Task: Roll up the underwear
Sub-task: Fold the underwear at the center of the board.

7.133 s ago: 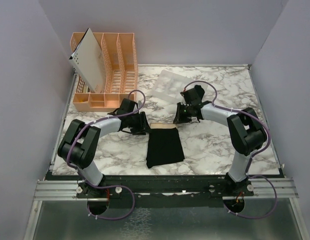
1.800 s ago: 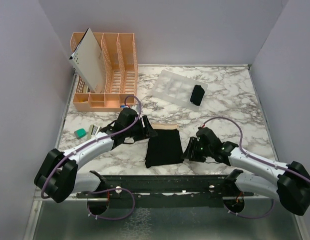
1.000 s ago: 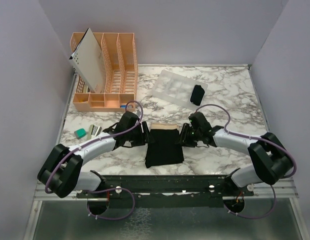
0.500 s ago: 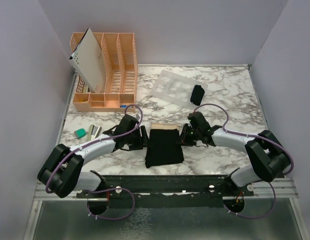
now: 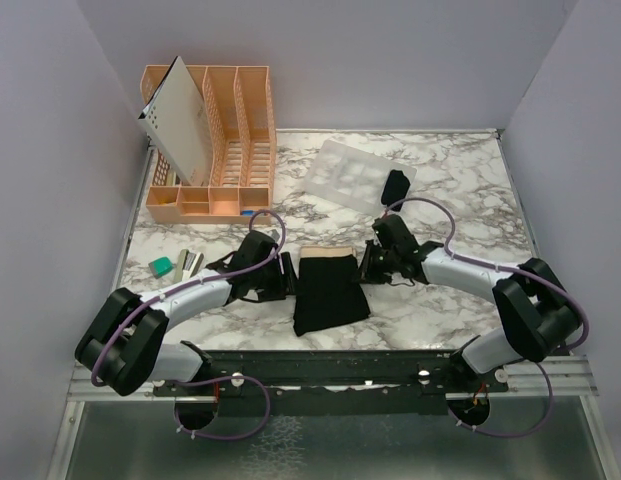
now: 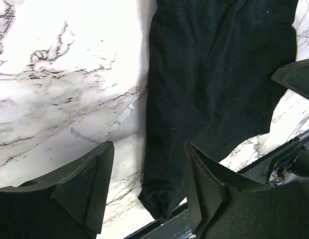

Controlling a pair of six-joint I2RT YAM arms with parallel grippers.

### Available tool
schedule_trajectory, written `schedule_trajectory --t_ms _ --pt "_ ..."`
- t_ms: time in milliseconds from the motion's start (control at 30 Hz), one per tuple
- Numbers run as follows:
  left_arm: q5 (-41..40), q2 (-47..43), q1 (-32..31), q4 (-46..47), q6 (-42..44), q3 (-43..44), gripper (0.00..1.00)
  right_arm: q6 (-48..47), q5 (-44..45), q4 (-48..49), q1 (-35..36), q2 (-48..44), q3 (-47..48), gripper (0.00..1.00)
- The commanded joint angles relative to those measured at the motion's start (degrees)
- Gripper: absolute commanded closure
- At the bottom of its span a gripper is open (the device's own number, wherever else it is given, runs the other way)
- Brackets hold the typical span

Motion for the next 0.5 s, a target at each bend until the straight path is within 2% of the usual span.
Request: schedule_trajectory --t_ms 0,267,467 --pt "-2.12 -1.20 0.43 0.93 -0.47 -0.78 0.38 -2.52 3.07 -5.24 0.34 0.59 4.30 1.00" --pt "-3.69 -2.37 1.00 0.14 -1.20 -0.56 0.38 -5.37 9.46 -13.52 2.63 2.42 10.73 1.00" --pt "-4.27 -3.40 1.82 -0.33 -1.66 -0.59 0.38 -5.45 16.30 -17.99 7.98 4.78 15.79 1.00"
